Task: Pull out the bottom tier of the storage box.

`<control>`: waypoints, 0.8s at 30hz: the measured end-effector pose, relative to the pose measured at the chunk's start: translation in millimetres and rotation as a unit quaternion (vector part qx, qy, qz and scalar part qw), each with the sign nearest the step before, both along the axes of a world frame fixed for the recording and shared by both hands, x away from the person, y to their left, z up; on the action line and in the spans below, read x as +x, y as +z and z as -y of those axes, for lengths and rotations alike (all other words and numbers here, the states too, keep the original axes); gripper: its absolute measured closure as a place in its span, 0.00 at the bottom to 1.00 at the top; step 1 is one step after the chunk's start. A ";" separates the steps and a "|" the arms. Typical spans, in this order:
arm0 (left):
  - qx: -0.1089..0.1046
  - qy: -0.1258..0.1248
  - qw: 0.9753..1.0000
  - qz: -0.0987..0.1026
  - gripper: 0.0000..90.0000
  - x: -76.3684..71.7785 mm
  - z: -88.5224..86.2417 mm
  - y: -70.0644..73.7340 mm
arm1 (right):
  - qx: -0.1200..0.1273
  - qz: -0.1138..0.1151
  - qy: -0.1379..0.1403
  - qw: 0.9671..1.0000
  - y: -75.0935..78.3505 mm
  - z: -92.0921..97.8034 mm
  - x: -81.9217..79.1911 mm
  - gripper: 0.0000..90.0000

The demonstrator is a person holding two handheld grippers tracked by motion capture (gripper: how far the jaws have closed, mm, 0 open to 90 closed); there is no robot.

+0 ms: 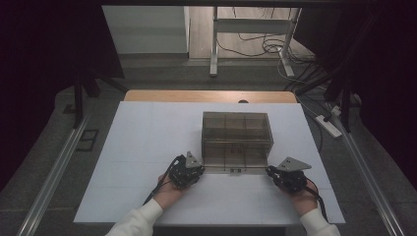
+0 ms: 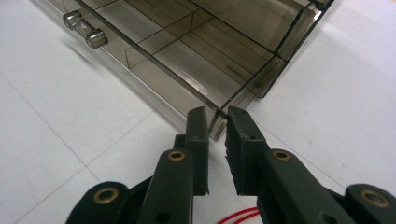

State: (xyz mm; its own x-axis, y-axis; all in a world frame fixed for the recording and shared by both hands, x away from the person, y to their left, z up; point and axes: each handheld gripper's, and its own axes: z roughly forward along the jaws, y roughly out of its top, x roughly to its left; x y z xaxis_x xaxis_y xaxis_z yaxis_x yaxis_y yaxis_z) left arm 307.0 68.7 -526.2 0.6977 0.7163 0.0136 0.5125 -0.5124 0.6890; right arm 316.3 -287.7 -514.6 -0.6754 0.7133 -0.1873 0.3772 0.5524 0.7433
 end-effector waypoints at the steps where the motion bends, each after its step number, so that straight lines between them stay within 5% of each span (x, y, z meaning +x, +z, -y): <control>1: 0.001 0.000 1.000 0.001 0.88 -0.1 0.0 0.1 | 0.000 0.000 0.000 1.000 0.2 0.2 -0.1 0.87; 24: 0.004 -0.011 1.000 -0.001 0.88 -6.1 0.7 0.2 | 0.001 -0.005 0.008 1.000 1.7 1.5 -8.1 0.87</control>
